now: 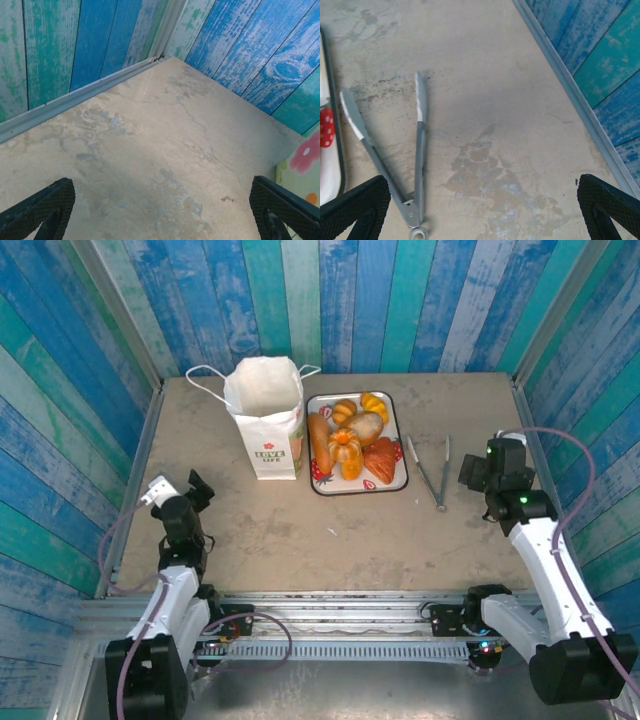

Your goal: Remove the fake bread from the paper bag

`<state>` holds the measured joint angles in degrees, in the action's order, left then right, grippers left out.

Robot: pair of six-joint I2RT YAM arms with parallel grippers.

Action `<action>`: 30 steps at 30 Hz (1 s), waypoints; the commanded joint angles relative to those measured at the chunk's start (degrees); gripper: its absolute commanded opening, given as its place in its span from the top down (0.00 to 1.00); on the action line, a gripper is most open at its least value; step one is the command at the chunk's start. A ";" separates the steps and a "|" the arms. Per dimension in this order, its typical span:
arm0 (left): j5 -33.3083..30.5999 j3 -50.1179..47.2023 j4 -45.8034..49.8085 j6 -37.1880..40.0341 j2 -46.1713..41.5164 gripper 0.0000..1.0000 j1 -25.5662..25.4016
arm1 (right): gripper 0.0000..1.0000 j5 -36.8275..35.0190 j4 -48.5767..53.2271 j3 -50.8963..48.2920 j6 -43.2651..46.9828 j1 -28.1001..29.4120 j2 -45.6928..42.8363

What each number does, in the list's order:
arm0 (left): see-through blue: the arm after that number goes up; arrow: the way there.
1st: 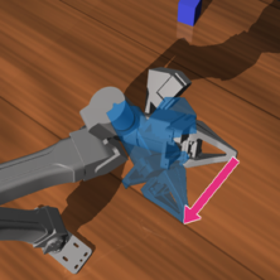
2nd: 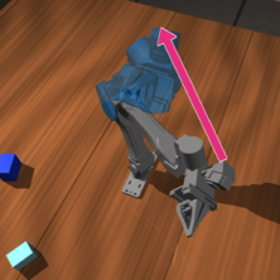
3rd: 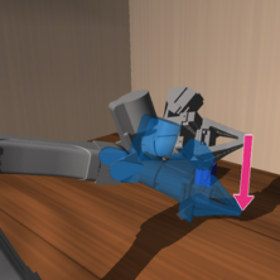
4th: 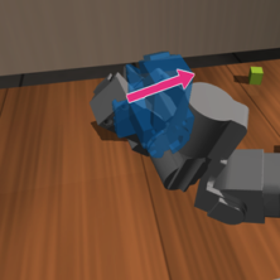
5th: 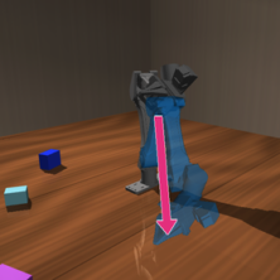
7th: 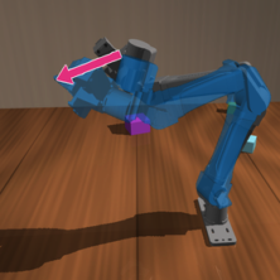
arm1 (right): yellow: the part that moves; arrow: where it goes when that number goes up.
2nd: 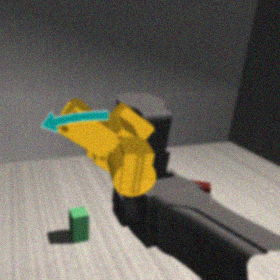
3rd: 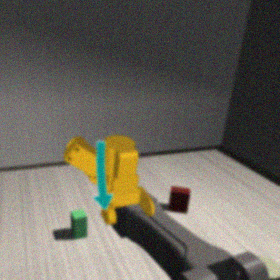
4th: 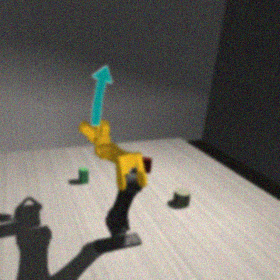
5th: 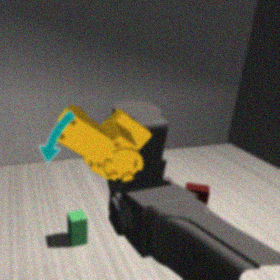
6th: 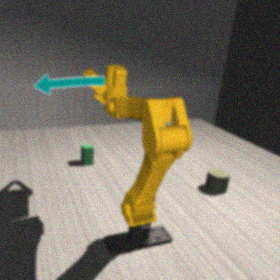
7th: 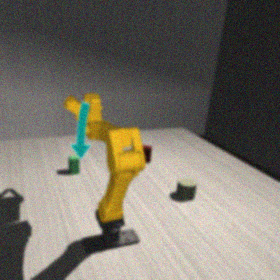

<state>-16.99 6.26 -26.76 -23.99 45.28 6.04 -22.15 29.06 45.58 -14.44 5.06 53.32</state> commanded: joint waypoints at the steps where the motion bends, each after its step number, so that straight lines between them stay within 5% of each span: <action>1: 0.59 -2.51 -17.00 8.54 3.62 0.06 0.02 | 0.00 -4.33 -6.98 -2.85 -0.03 -0.39 -0.21; 18: 16.76 0.19 -44.84 16.22 33.14 0.06 -0.07 | 0.00 -1.02 -36.28 -15.14 9.22 -0.40 6.01; 25: 19.02 5.44 -43.40 19.91 41.31 0.06 -2.07 | 0.00 1.37 -46.40 -20.21 9.09 -0.39 7.03; 27: 16.82 9.20 -34.19 22.13 40.39 0.06 -4.62 | 0.00 2.29 -50.99 -22.56 8.73 -0.36 7.77; 30: 15.69 9.61 -33.74 22.76 40.61 0.06 -5.60 | 0.00 4.08 -57.64 -25.04 8.64 -0.33 10.15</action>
<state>-0.30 14.83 -64.16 -3.99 85.01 1.19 -20.08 -19.29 22.57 -5.93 5.06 61.78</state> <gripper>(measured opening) 0.938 0.997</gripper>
